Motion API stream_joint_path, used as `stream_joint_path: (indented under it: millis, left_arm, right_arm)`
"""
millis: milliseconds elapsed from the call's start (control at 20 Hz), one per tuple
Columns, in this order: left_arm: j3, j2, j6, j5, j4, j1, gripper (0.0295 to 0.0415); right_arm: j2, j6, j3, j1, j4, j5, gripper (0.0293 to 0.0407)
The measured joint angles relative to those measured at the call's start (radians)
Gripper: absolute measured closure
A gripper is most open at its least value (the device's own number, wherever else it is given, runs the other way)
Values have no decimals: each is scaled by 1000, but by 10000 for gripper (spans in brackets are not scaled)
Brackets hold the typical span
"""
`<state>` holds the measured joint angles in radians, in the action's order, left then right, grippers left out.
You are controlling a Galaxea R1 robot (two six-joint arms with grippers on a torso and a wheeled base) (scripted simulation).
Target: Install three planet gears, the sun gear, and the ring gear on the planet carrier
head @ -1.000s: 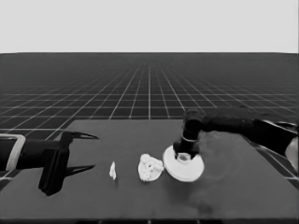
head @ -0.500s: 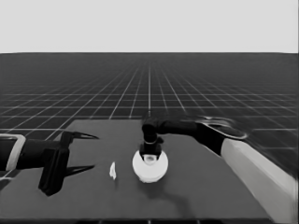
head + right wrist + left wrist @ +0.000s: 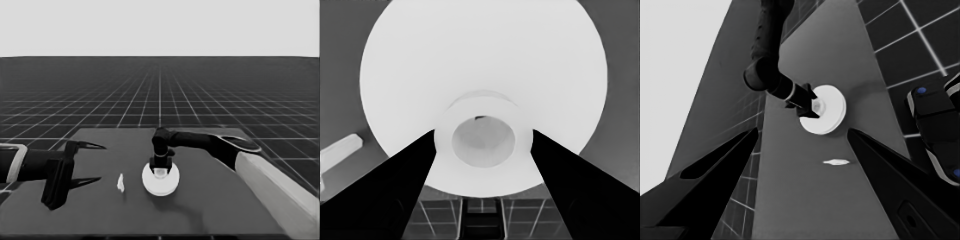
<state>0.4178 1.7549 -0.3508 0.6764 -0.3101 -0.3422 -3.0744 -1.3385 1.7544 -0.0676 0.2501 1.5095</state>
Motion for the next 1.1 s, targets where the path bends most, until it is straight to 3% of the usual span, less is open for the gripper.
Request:
stream_joint_path:
  millis: [1100]
  left_arm:
    - [0, 0, 0, 0, 0, 0, 326]
  right_arm:
    - [2, -188, 2, -15, 0, 0, 352]
